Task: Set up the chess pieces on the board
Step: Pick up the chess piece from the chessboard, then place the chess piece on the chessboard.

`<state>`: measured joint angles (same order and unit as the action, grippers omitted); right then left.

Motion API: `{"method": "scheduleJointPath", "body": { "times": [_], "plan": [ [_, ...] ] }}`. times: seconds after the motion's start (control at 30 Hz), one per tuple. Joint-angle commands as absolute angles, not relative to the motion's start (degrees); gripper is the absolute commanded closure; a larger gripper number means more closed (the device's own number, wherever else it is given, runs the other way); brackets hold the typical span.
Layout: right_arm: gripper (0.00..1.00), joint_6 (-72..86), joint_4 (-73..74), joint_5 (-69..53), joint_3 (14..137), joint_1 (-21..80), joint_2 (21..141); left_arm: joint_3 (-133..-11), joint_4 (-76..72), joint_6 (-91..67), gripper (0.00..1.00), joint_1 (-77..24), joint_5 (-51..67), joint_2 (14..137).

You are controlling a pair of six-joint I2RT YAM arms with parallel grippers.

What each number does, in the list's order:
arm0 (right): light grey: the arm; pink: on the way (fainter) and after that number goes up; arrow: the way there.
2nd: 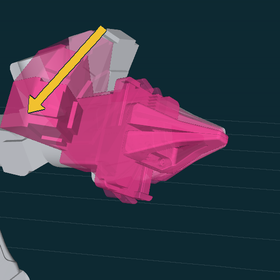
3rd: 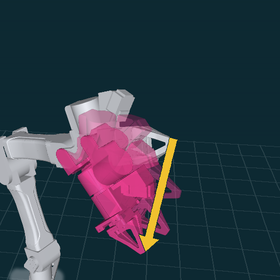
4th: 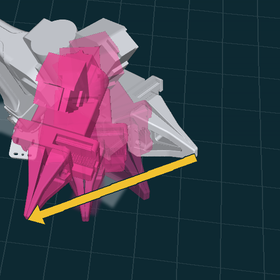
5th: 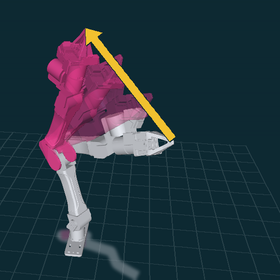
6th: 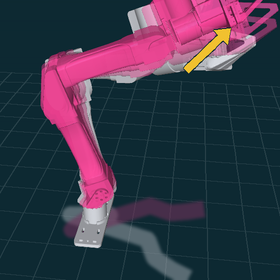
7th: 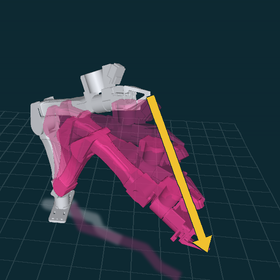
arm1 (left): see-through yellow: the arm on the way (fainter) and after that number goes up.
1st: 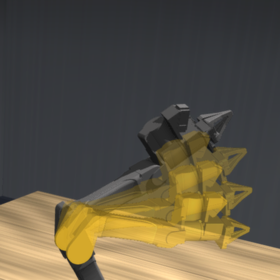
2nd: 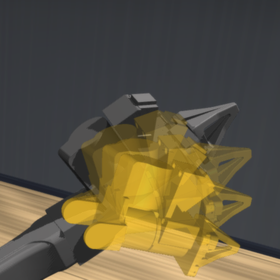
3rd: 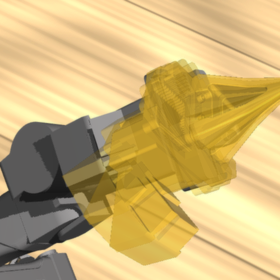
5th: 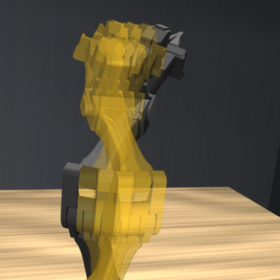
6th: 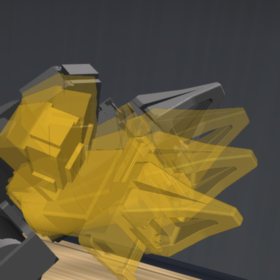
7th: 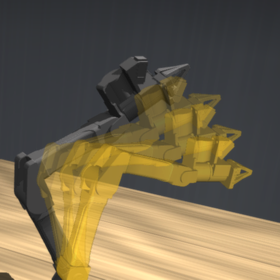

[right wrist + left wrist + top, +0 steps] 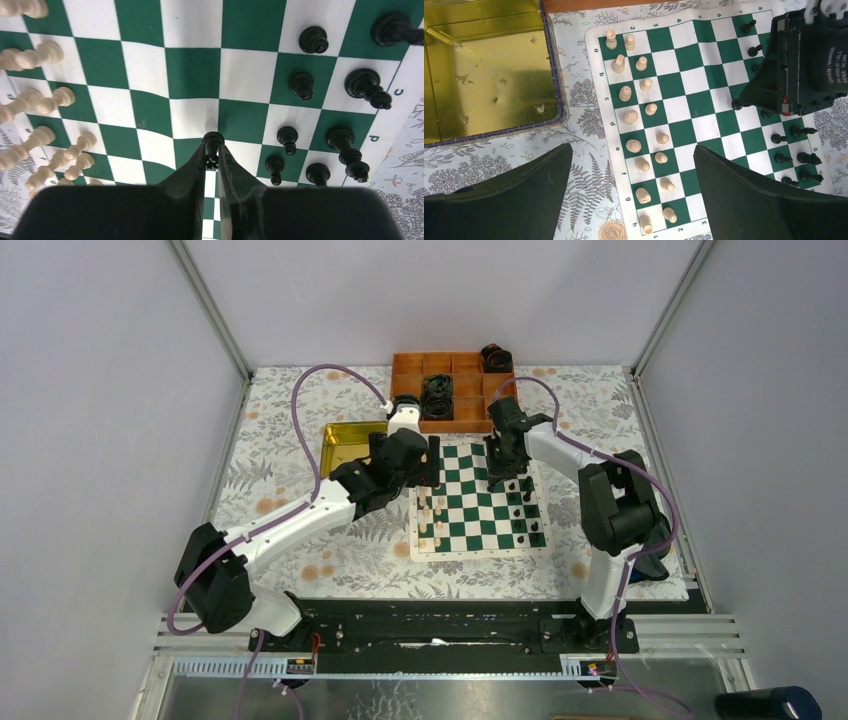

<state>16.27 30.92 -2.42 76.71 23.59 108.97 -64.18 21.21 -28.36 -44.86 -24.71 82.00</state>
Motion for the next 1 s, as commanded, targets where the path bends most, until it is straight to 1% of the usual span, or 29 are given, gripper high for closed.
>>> {"method": "scheduleJointPath", "body": {
  "times": [0.0, 0.17, 0.37, 0.73, 0.97],
  "plan": [
    [0.96, 15.9, 33.6, -1.0, 82.0, 24.1, 106.1, -63.9, 19.1, -27.2, 0.01, -44.1, -25.5, 80.5],
    [0.97, 16.0, 35.7, -0.4, 85.5, 24.0, 105.5, -64.0, 19.4, -27.1, 0.01, -43.9, -25.7, 79.8],
    [0.97, 15.7, 37.9, 4.0, 91.3, 23.2, 106.8, -63.9, 20.0, -26.9, 0.01, -43.8, -26.0, 78.9],
    [0.97, 15.5, 40.8, 4.8, 104.0, 15.7, 114.4, -63.5, 20.6, -26.2, 0.01, -43.0, -26.5, 78.2],
    [0.97, 15.2, 43.4, 4.6, 109.4, 12.7, 120.6, -64.4, 20.4, -25.8, 0.01, -41.9, -25.6, 79.8]
  ]
}}
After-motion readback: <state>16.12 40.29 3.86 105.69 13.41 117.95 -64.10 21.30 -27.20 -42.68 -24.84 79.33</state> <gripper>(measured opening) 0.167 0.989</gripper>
